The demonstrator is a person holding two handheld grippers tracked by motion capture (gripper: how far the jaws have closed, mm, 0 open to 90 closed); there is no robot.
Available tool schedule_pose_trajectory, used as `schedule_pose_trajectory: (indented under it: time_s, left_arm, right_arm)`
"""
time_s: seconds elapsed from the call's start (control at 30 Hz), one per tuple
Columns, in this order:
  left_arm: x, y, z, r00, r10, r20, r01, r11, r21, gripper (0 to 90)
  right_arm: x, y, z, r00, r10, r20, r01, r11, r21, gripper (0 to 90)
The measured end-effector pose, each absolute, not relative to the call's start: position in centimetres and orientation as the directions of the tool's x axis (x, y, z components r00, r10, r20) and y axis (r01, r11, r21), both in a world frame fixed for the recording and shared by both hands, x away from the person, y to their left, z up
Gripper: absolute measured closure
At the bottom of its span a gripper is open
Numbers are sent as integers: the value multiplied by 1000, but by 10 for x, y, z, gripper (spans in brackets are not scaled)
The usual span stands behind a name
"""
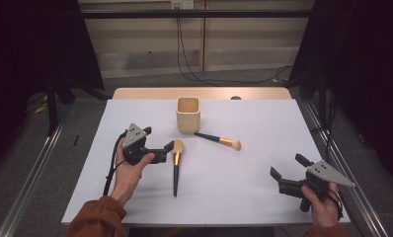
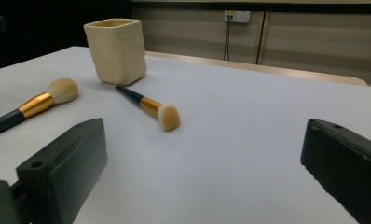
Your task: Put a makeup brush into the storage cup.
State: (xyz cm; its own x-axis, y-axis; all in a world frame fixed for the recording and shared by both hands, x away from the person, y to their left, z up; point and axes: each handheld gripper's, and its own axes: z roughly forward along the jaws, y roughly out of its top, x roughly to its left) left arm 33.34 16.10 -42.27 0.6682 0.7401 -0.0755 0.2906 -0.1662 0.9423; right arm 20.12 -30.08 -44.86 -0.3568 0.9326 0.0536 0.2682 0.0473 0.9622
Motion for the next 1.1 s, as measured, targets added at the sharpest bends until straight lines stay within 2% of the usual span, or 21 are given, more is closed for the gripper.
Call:
schedule_pose_trajectory:
  time_s: [0.2,0.27,0.4,0.57,0.73,0.9,1.0,1.1]
  left_arm:
    - [337,150,-419,706,707,-48,305,-242,921,28]
    - [338,144,-420,717,693,-77,345,-256,903,27]
    - [338,141,-421,733,677,-67,355,-297,886,25]
    - [341,140,-418,718,688,-103,420,-311,852,33]
    - [342,139,-414,721,685,-105,433,-326,840,50]
    - [346,140,-417,698,703,-135,490,-332,806,50]
    - [349,141,-418,690,702,-176,533,-329,779,53]
    - [350,139,-420,677,717,-163,549,-345,761,60]
  right_arm:
    - [203,-300,-449,-364,930,53,270,51,962,1]
    - [203,-299,-448,-366,930,42,263,60,963,1]
    - [204,-298,-449,-369,928,40,266,64,962,1]
    - [204,-299,-449,-366,930,44,269,60,961,0]
    - [203,-299,-449,-366,929,43,268,61,962,0]
    - [203,-298,-449,-368,929,44,272,62,960,0]
    - [203,-299,-449,-364,930,42,268,61,962,0]
    - [203,-299,-449,-366,929,44,270,61,961,0]
